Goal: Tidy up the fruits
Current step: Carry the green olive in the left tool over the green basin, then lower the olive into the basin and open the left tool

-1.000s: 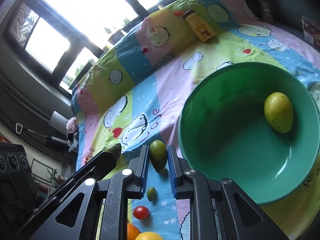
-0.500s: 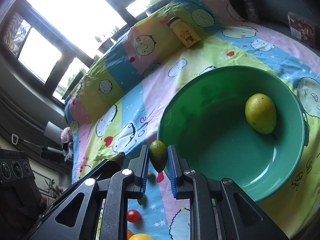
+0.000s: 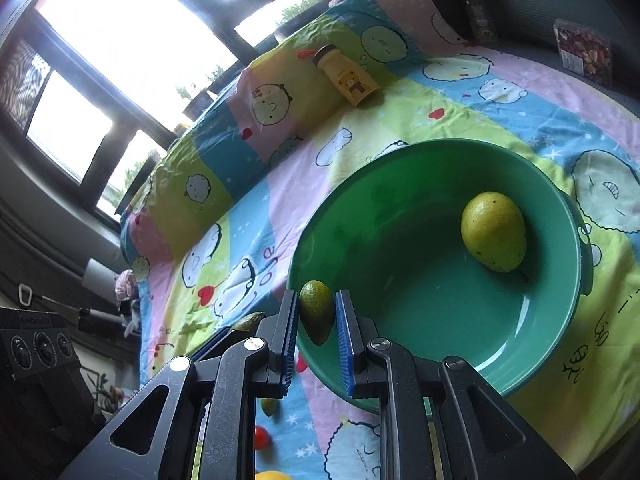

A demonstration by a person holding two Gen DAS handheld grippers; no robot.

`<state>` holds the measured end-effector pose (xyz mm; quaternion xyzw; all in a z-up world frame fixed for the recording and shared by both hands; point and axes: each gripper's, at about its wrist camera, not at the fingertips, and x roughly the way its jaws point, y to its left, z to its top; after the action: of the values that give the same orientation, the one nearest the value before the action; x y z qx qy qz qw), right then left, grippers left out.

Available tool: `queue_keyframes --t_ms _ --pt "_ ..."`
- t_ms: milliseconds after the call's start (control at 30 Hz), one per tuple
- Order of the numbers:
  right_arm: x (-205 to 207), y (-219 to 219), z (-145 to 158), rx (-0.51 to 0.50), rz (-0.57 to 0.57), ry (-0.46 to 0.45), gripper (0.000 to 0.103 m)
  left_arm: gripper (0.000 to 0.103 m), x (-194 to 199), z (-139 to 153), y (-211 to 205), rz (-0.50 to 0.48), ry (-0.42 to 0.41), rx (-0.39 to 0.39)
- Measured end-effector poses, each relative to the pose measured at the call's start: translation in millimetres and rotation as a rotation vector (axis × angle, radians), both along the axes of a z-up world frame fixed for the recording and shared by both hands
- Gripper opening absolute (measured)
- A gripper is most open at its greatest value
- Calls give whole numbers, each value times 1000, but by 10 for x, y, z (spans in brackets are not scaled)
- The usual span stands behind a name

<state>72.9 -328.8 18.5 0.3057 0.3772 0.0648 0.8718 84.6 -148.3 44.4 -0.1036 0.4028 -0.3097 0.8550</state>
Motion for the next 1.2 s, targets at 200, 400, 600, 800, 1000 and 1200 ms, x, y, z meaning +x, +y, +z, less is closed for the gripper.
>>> queue_keyframes --t_ms 200,400,600,800,1000,1200 --pt "-23 -61 -8 0 -27 11 19 19 27 -55 -87 -21 17 -15" --pt "-60 -132 -8 -21 -68 20 19 19 49 -96 -163 -34 36 -21" --pt "-59 -172 -30 -14 -76 29 19 19 65 -129 -235 -41 42 -19" --pt "-57 -206 -53 -22 -95 43 19 19 68 -167 -319 -52 41 -1" --pt "-65 -255 -82 -24 -115 59 19 19 56 -205 -364 -58 38 15" --pt "-56 -275 -104 -30 -126 71 19 19 65 -255 -437 -65 46 32"
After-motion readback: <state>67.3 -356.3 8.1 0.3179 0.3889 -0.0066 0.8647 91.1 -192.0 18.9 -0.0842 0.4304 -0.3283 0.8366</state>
